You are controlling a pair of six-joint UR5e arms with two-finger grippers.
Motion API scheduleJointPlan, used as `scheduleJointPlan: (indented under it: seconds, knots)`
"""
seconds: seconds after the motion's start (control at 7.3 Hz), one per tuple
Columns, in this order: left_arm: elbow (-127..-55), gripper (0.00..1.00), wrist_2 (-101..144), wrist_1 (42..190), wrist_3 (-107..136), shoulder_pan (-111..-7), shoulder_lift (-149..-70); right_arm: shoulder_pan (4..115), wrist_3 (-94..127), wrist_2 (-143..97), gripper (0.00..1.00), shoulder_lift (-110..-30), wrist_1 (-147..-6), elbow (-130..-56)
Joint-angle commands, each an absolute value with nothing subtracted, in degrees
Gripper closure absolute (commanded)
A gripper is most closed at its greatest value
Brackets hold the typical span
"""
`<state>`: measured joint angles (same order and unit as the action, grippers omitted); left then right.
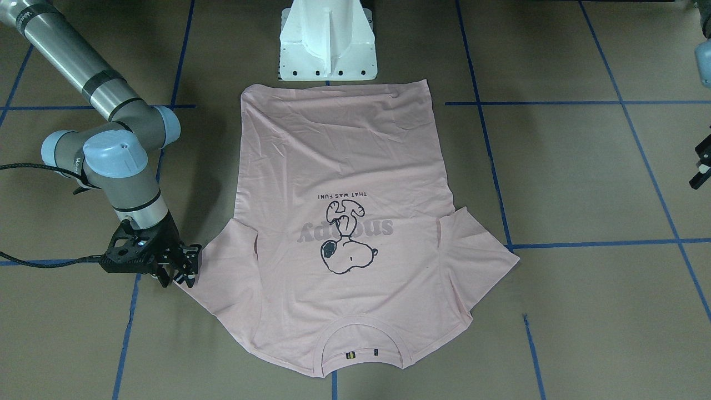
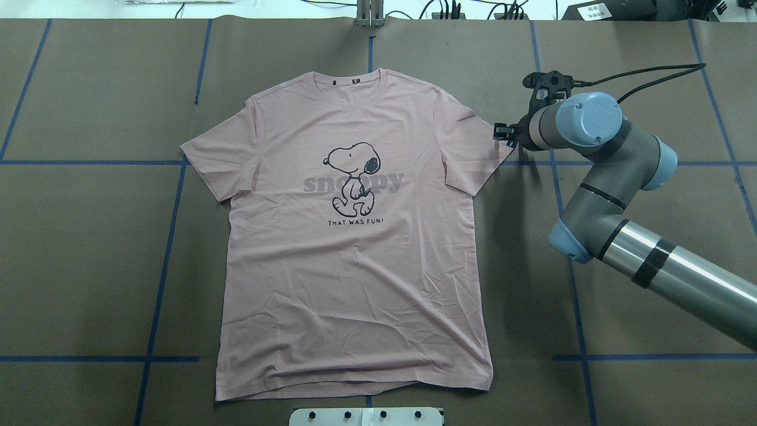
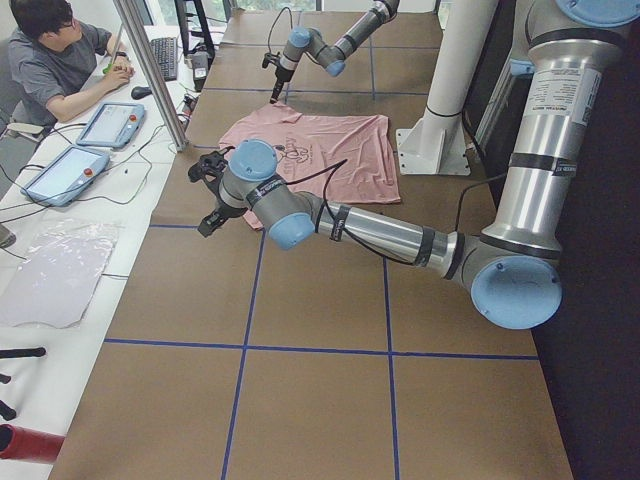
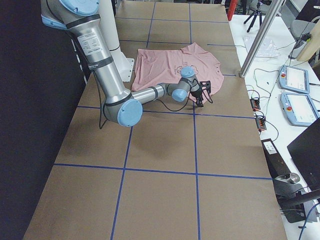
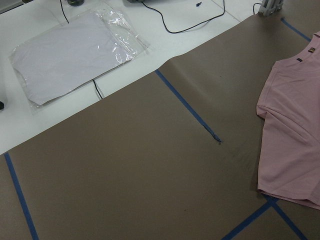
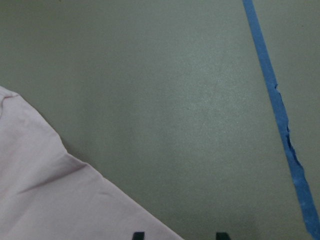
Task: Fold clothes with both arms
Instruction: 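Move the right gripper toward the pink shirt's shoulder nearest it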
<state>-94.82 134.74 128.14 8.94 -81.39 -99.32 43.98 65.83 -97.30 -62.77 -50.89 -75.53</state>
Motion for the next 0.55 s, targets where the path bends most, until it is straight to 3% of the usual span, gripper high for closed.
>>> scheduleJointPlan:
  seconds: [0.0,0.41]
  knots:
    - [-94.8,0.00,134.7,128.1,9.0,-81.4,-99.3,43.9,66.2,-97.3,0.96,-62.6,-50.9,-75.6]
    - [-94.8,0.00,134.7,128.1,8.9,-81.4,-99.3,43.9,66.3,-97.4,1.00,-62.5,-52.6,-78.4]
